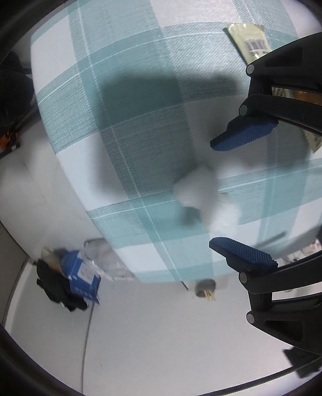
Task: Collect trash
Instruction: 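Lower the right gripper onto the white foam piece and close on it, then lift the white foam piece with the right gripper and carry it to the bin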
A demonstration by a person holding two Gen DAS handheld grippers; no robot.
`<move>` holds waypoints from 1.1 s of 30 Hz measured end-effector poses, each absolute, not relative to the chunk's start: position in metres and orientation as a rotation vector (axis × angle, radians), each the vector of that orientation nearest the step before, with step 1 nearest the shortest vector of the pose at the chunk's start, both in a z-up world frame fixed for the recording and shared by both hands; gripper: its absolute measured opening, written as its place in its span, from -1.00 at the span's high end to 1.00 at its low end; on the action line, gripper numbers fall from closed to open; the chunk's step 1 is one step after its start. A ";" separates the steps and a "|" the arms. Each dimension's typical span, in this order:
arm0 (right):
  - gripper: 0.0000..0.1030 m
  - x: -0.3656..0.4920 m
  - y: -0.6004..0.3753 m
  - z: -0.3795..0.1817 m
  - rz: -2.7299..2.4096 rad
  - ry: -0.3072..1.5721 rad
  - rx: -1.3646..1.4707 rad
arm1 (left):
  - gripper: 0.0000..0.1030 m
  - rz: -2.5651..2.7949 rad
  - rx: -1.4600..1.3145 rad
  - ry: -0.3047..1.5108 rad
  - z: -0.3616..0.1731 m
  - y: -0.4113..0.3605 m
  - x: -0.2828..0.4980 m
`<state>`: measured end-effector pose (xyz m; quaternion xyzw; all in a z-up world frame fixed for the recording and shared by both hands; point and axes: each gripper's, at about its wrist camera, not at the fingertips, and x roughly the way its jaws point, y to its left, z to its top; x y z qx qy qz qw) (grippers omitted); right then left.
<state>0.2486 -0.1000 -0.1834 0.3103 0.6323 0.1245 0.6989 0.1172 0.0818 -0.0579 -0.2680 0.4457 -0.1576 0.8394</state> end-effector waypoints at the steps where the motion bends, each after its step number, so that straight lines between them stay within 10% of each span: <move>1: -0.41 0.250 -0.098 -0.184 0.259 1.409 0.675 | 0.96 -0.334 -0.561 0.940 -0.058 0.082 0.117; 13: 0.04 0.261 -0.058 -0.171 0.089 1.400 0.374 | 0.96 -0.324 -0.579 0.946 -0.063 0.096 0.117; 14: 0.43 0.260 -0.056 -0.170 0.089 1.388 0.350 | 0.96 -0.319 -0.574 0.944 -0.063 0.097 0.116; 33: 0.41 0.230 -0.040 -0.128 0.283 1.150 0.063 | 0.96 -0.310 -0.584 0.911 -0.064 0.108 0.115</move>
